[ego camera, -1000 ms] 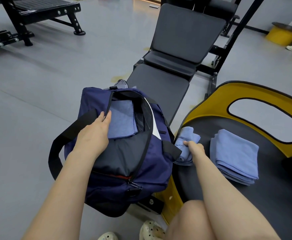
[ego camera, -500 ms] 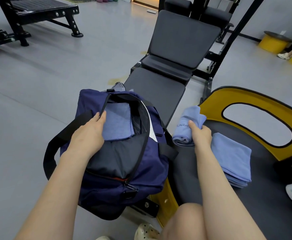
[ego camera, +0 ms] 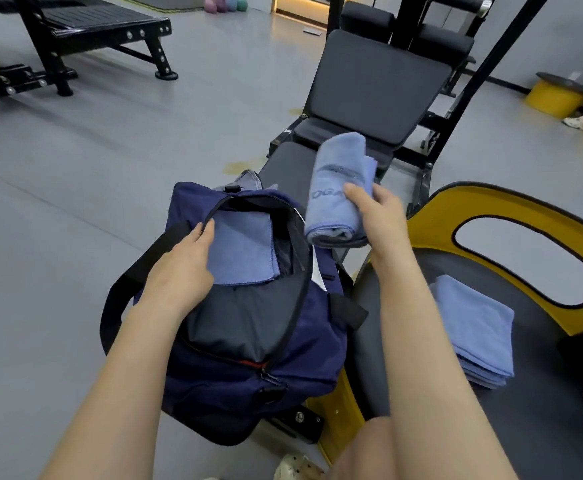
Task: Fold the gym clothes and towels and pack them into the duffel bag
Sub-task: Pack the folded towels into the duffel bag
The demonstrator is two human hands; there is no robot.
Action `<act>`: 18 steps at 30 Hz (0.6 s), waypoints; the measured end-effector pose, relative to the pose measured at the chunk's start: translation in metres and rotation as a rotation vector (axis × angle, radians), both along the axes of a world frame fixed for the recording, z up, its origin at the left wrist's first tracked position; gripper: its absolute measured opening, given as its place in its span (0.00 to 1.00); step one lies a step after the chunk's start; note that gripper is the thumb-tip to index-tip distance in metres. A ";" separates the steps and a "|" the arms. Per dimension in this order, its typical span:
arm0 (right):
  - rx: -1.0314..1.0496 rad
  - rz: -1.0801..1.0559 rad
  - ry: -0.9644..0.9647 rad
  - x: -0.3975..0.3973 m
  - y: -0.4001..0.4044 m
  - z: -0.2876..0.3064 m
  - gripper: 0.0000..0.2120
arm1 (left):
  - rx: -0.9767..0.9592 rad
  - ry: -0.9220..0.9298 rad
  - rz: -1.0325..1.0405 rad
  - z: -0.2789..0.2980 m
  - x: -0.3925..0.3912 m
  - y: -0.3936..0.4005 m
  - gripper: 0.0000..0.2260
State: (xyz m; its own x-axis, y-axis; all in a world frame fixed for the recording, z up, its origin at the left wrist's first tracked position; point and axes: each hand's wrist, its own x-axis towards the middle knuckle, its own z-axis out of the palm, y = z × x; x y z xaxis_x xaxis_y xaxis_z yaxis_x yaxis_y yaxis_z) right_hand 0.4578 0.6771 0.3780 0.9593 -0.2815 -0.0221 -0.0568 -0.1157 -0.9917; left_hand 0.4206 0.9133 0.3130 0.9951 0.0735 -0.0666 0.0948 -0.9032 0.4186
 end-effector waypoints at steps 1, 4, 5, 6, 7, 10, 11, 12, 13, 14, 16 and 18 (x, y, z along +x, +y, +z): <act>-0.029 0.043 -0.009 0.001 0.010 -0.001 0.16 | -0.015 -0.011 0.007 0.001 0.000 0.001 0.38; -0.170 0.160 -0.016 -0.002 0.040 -0.008 0.30 | -0.055 -0.031 0.019 0.001 0.000 0.007 0.39; -0.218 0.208 -0.019 -0.003 0.048 -0.010 0.31 | -0.069 -0.033 0.023 0.000 0.001 0.009 0.39; -0.259 0.251 -0.021 -0.005 0.056 -0.011 0.29 | -0.082 -0.035 0.025 0.000 0.001 0.010 0.39; -0.304 0.282 -0.018 -0.006 0.062 -0.011 0.27 | -0.093 -0.036 0.029 0.000 0.001 0.012 0.40; -0.475 0.308 0.004 -0.007 0.079 -0.016 0.22 | -0.118 -0.039 0.054 0.001 0.000 0.015 0.40; -0.543 0.311 0.004 -0.007 0.085 -0.019 0.21 | -0.126 -0.041 0.062 0.002 -0.001 0.016 0.40; -0.620 0.312 0.003 -0.007 0.090 -0.023 0.21 | -0.133 -0.044 0.065 0.002 -0.002 0.017 0.40; -0.696 0.317 0.007 -0.006 0.095 -0.027 0.21 | -0.143 -0.049 0.066 0.002 -0.002 0.018 0.40; -0.759 0.329 0.015 -0.006 0.100 -0.031 0.22 | -0.151 -0.053 0.067 0.002 -0.002 0.019 0.40; -0.856 0.364 0.023 -0.005 0.108 -0.038 0.21 | -0.157 -0.051 0.077 0.003 -0.002 0.021 0.39; -0.931 0.381 0.032 -0.004 0.115 -0.042 0.19 | -0.164 -0.048 0.083 0.004 -0.002 0.022 0.39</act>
